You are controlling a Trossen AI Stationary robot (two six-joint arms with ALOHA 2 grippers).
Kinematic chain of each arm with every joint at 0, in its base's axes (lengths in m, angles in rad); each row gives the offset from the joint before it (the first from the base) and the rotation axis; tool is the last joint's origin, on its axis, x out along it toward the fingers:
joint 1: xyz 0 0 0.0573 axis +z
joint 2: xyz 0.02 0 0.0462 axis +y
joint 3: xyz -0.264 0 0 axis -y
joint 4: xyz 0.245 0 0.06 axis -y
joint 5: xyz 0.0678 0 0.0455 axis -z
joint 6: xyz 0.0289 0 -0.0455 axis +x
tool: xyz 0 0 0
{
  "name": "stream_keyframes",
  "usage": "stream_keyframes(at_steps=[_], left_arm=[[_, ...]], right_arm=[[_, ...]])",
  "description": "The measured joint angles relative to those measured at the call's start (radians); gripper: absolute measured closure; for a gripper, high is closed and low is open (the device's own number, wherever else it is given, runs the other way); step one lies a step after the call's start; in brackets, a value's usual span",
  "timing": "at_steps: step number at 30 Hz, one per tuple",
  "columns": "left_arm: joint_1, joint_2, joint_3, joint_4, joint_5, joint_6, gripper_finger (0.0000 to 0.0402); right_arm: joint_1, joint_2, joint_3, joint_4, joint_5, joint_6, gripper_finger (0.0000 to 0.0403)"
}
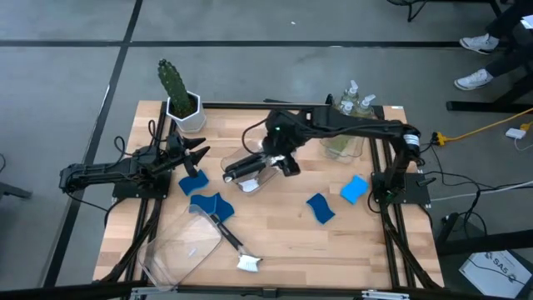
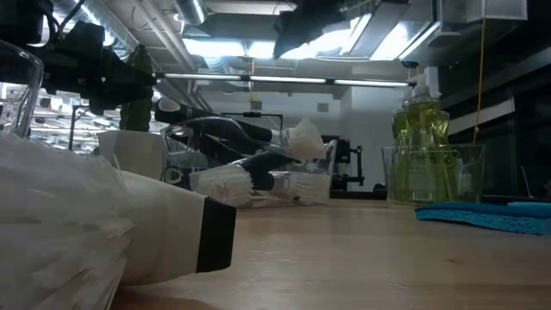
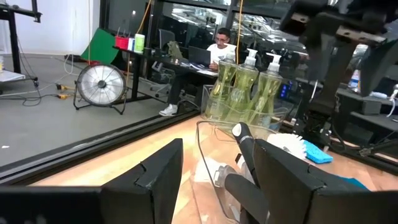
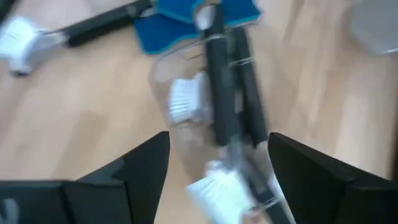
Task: Pick & Place Kitchen Sink Supplies
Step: Put the blue sponge into the bottom transparent bin
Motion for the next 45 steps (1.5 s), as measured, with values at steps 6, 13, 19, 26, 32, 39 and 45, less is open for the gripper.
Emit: stream_keyframes(at_steps=[6,13,19,26,32,39,45], left_arm=[[0.000,0.000,0.000,0.000,0.000,0.000,0.0210],[0.000,0.000,0.000,0.000,0.001,0.000,0.0212],[0.000,0.000,0.000,0.000,0.000,0.000,0.0210],[0.000,0.000,0.000,0.000,0.001,0.000,0.0212],[0.000,0.000,0.000,0.000,0.001,0.000,0.0212],[0.000,0.000,0.000,0.000,0.001,0.000,0.0211],[0.000,0.000,0.000,0.000,0.001,0.000,0.0211]], right_arm=[[-0.017,-0.021,0.000,-0.134,-0.115,0.037,0.0130],[-0.024,-0.045,-0.065,-0.199,-0.115,0.117,0.0130],[-0.023,-0.182,-0.288,-0.107,-0.110,0.198,0.0130],[0.005,-0.397,-0.552,0.064,0.081,0.396,0.0130],[0.102,-0.497,-0.668,0.076,0.208,0.553,0.0130],[0.194,-0.517,-0.746,0.101,0.220,0.692,0.0130],[0.257,-0.517,-0.790,0.143,0.210,0.769,0.0130]])
